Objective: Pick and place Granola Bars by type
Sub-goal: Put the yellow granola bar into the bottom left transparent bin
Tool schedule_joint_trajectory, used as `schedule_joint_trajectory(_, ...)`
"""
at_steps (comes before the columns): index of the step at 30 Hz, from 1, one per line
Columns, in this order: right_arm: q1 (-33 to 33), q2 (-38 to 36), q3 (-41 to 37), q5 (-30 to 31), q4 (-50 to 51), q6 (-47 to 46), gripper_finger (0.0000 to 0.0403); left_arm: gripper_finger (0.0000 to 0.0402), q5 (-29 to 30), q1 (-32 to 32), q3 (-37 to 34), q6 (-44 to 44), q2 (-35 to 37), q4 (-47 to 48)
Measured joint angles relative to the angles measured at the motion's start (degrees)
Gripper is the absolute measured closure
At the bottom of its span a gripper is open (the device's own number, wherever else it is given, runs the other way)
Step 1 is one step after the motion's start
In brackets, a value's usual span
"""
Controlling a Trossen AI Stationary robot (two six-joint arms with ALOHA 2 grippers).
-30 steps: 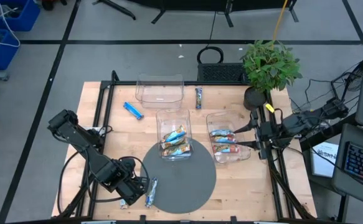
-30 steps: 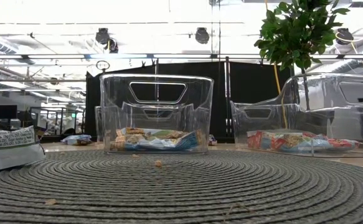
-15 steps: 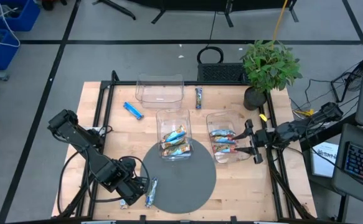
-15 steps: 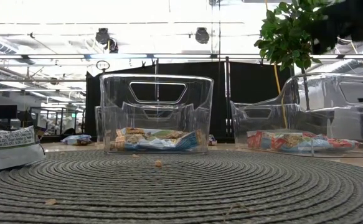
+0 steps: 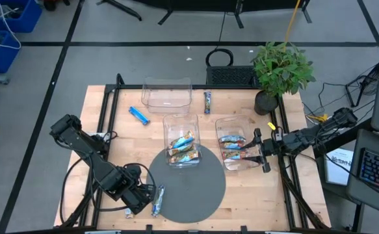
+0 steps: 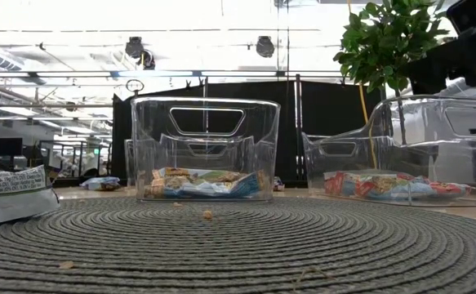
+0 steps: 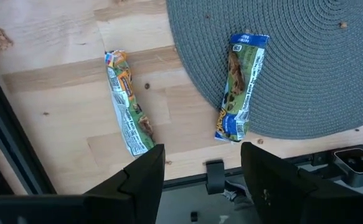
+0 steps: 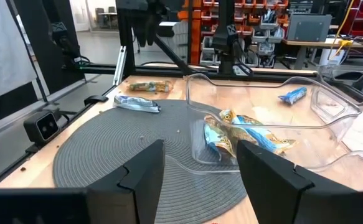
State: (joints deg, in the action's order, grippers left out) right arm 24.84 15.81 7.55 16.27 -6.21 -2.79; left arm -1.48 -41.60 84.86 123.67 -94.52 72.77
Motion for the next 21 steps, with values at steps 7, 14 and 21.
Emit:
schedule_joint_trajectory(7,0.0,0.0,0.0,6.0,1.6,4.7,0.0211,0.0188,-4.1,1.3,-3.6,-0.1,0.0,-0.1)
schedule_joint_trajectory(14,-0.1,0.0,0.0,6.1,0.8,8.0,0.0211,0.0188,-7.5,1.6,-12.4,3.3,0.0,-5.5)
schedule_joint_trajectory(21,-0.1,0.0,0.0,6.1,0.8,8.0,0.0211,0.0188,-8.6,0.9,-20.7,3.8,0.0,-14.6)
